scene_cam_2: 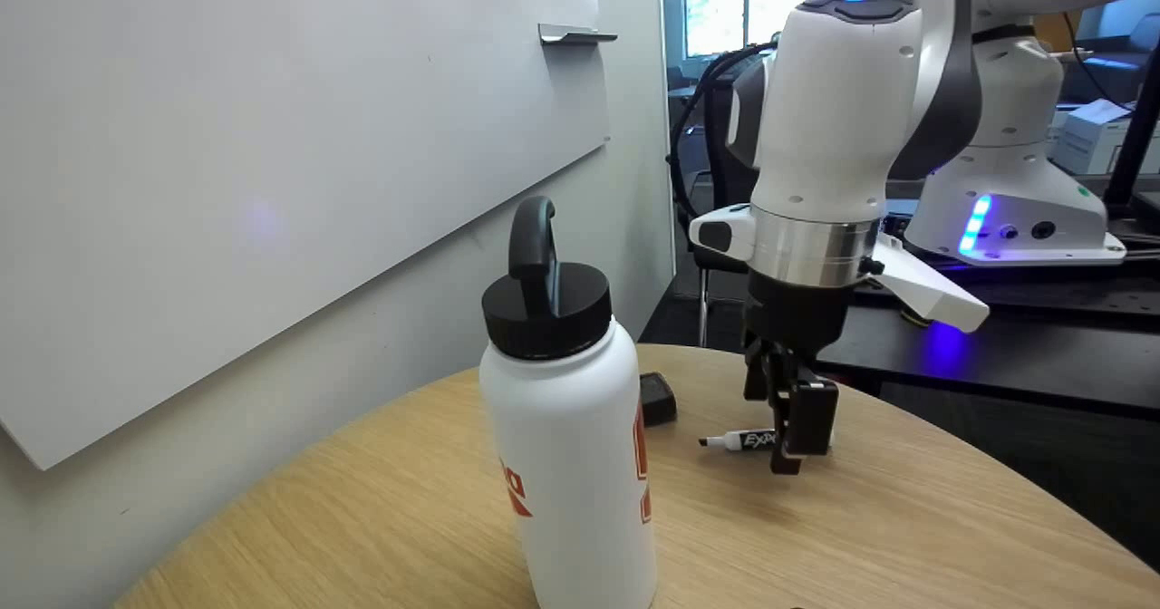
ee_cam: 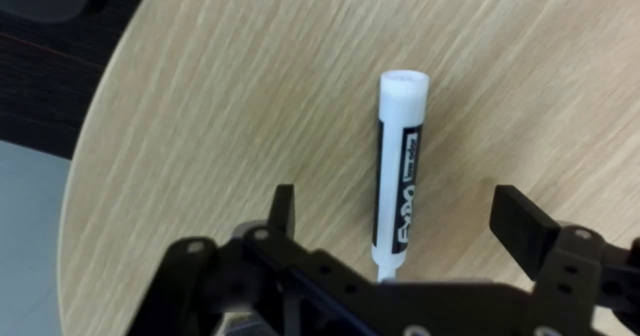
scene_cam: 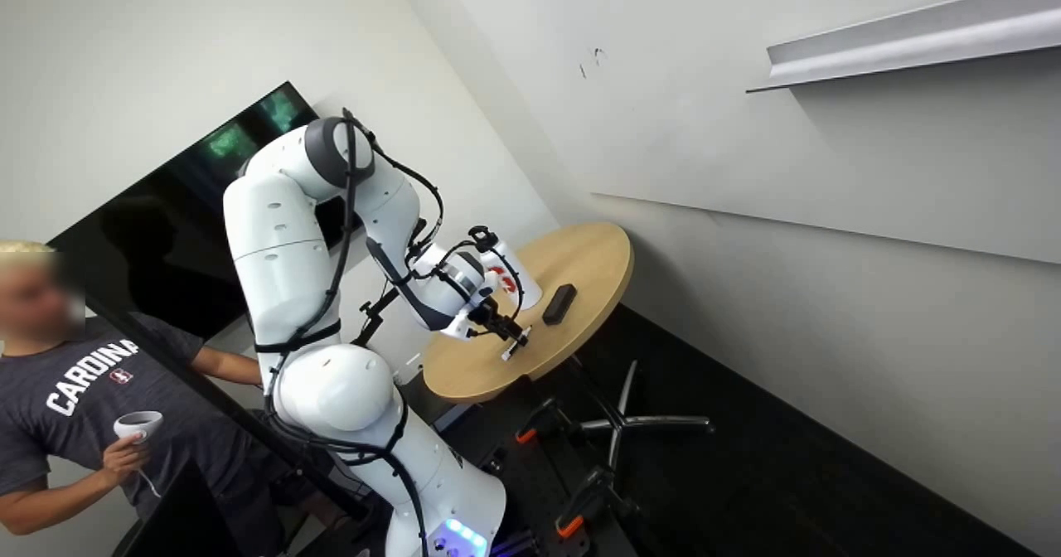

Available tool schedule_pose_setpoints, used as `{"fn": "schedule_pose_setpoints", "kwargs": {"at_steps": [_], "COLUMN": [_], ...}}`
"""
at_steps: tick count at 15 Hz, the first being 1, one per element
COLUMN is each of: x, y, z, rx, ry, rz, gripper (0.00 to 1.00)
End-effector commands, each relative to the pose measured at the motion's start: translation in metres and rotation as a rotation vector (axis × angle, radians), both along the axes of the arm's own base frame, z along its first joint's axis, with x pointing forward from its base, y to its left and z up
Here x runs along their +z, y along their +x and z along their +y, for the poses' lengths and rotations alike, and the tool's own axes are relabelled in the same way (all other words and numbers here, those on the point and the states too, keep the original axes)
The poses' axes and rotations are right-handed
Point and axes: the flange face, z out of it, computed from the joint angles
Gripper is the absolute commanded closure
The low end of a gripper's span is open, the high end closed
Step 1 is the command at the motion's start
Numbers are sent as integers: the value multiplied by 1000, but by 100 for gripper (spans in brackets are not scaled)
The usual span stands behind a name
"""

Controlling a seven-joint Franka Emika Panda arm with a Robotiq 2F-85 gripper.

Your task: Use the black marker to write on the white board in the wall

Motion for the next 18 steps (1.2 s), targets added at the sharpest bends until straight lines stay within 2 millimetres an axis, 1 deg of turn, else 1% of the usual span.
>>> {"fn": "schedule_pose_setpoints", "kwargs": {"at_steps": [1,3,8,11,12,13,14,17,18], "x": [-7,-8,0,1,0,0,-1,1,1], "y": [4,2,-7,-10,-10,-11,-11,-12,-12], "z": [0,0,-2,-3,-3,-3,-2,-1,-1], "rx": [5,6,19,28,34,38,42,47,47], "ry": [2,1,10,10,8,6,5,9,9], "rz": [1,2,-6,-7,-8,-10,-9,-10,-11], "gripper": [0,0,0,0,25,28,34,59,66]}}
